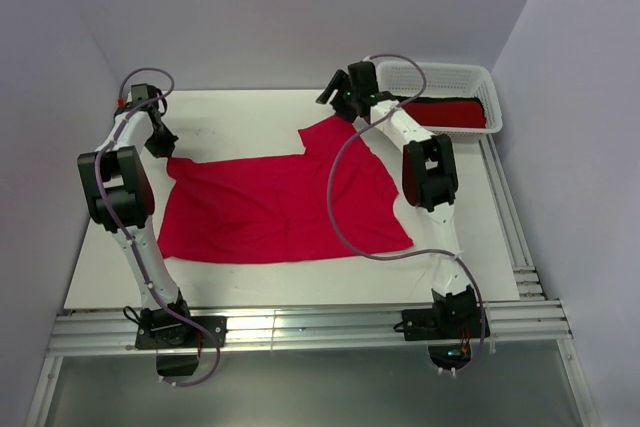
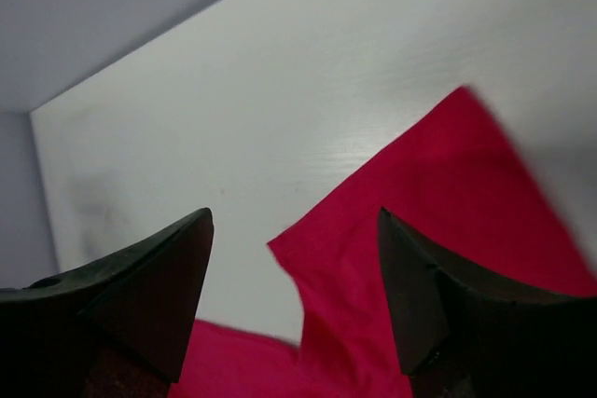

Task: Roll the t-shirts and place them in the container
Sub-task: Fold the tshirt

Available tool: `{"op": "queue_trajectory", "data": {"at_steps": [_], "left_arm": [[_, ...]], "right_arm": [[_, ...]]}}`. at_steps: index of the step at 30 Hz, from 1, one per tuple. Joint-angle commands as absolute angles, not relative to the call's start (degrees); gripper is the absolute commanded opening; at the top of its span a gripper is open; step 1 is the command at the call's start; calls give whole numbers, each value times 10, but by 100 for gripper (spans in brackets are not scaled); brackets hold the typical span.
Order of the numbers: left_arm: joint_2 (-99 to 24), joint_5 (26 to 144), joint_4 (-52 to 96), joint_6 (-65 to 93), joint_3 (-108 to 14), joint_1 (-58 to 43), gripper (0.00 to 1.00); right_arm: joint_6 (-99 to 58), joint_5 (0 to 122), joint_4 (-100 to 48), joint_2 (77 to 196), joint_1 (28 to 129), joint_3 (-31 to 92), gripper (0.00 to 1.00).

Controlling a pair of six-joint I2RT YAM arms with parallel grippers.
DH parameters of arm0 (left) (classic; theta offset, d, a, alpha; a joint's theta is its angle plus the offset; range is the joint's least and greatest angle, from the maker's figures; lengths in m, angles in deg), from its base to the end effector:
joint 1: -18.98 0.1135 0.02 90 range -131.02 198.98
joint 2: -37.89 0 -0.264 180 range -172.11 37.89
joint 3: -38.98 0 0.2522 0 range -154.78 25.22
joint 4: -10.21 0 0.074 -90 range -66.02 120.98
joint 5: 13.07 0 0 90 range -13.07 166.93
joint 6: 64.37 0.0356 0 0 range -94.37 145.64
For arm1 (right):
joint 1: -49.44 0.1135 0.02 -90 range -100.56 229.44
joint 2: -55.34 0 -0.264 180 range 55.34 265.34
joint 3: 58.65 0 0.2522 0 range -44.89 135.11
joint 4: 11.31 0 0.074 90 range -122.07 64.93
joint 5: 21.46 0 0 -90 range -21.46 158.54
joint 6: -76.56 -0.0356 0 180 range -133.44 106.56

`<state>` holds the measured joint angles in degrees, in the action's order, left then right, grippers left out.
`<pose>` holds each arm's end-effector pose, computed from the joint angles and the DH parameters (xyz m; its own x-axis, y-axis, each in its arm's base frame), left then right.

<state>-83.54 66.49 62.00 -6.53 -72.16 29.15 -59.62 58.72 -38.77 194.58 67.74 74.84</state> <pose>0.4485 0.0870 0.1974 -0.5994 -0.6394 -0.4816 -0.6806 0.7237 -0.1137 0.5318 0.1823 0.2009 -0.6810 0.5236 -0.5119 0.0672 0.7408 0.6684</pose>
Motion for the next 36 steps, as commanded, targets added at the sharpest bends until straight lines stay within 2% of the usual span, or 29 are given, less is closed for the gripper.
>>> {"op": "queue_trajectory", "data": {"at_steps": [1,6,11,17,22,28,36], "left_arm": [[-810,659,622,-62,-741,285,0],[-809,658,623,-64,-738,277,0],[-807,656,626,-65,-736,272,0],[-808,658,627,-70,-738,267,0],[-809,661,625,-72,-739,265,0],[-813,660,626,-71,-745,264,0],[-813,655,630,-64,-747,264,0]], "right_arm": [[-477,667,-459,1924,672,824,77],[-447,713,-477,1947,671,839,73],[-470,674,-425,1939,661,784,69],[-398,677,-546,1987,663,884,68],[-334,715,-556,1961,663,821,67],[-316,709,-586,1975,663,831,60],[-306,725,-613,1984,668,828,60]]}}
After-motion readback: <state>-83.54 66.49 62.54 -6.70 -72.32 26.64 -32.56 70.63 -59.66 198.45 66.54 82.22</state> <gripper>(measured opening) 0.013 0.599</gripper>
